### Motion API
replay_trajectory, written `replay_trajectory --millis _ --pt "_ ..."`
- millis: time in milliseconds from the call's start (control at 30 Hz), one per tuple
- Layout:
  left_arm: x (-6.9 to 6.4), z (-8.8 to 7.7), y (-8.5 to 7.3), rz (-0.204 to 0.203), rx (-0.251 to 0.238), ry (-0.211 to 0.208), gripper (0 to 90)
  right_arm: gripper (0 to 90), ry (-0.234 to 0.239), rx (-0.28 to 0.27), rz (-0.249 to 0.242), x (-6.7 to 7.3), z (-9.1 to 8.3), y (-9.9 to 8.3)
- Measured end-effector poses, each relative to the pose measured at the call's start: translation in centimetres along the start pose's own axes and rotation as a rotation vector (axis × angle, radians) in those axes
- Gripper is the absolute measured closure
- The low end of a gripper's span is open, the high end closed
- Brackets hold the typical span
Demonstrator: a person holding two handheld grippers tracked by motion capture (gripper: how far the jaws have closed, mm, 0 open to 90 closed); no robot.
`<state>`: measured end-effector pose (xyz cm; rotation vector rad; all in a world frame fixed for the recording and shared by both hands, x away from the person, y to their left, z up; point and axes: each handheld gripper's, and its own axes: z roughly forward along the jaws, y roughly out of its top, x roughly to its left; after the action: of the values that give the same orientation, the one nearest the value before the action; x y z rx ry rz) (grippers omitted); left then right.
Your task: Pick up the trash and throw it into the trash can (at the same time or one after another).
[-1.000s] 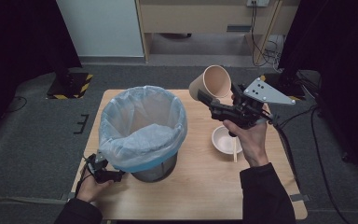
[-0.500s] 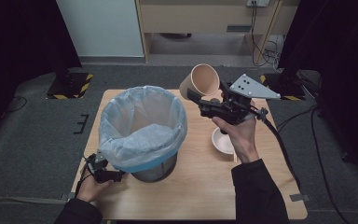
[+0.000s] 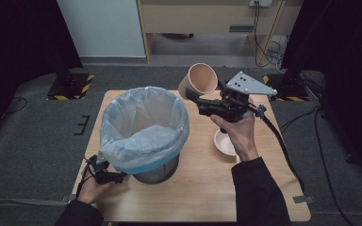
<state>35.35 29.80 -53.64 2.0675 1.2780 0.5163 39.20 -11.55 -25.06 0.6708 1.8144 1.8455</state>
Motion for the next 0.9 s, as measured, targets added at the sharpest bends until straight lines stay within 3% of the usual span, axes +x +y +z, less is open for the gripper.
replay_trajectory --millis 267,600,900 --pt "0.0 0.0 0.0 0.0 0.0 0.0 0.0 26.8 0.032 -0.004 -0.004 0.9 1.1 0.8" --pt "0.0 0.0 0.0 0.001 0.001 -0.001 0.0 26.7 0.059 0.02 0.019 1.8 2.8 0.0" --pt "0.0 0.0 0.0 0.001 0.0 -0.001 0.0 26.7 0.082 0.095 0.011 2.5 4.6 -1.5"
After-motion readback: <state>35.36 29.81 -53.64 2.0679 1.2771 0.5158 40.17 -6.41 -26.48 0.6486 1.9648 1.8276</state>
